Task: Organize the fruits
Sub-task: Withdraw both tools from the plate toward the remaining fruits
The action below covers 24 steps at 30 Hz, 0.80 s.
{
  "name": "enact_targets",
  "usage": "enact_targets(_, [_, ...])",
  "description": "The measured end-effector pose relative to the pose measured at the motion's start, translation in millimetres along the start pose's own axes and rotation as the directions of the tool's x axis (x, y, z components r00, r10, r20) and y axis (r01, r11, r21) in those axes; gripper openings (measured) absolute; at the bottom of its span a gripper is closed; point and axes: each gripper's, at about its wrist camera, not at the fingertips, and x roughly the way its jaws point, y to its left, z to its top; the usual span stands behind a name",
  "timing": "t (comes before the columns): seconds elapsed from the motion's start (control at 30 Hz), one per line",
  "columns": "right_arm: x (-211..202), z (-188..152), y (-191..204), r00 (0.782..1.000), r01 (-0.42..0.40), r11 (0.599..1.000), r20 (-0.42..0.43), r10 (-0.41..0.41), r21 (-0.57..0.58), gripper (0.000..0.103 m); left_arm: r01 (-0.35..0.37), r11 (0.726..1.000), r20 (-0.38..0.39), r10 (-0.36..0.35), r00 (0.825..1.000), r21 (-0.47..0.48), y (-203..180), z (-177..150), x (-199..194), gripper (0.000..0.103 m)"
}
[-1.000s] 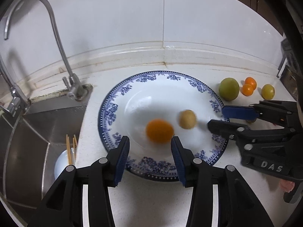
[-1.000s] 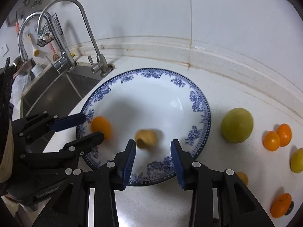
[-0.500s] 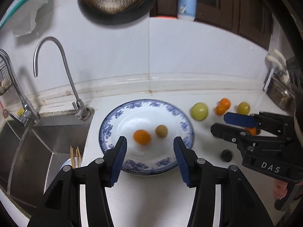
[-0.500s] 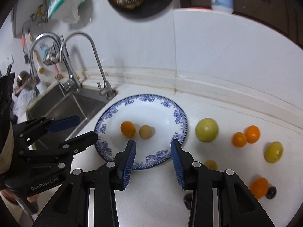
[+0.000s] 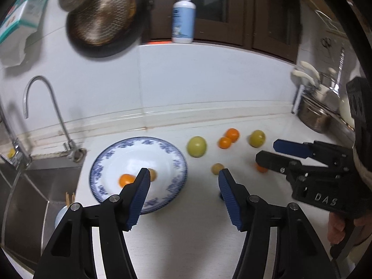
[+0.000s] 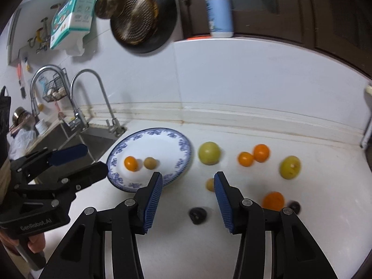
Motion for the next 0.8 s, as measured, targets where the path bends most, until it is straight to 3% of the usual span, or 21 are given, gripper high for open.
enact_targets(0.3, [-21.2,-17.2,-27.9,0.996,0.087,0.996,-0.001,-0.087,0.033,0.047,0.061,0.998,-0.048,-0.059,0.997,0.021,-32.9,-9.2,21.2,0.062])
enact_targets(0.8, [-3.3,-52.5,-80.2,0.978,0.194,0.975,-0.103,-0.183,0.106,0.047,0.040,0.998,-0.156,-0.033,0.987,0.046,-62.1,-33.8,66.5,0.062])
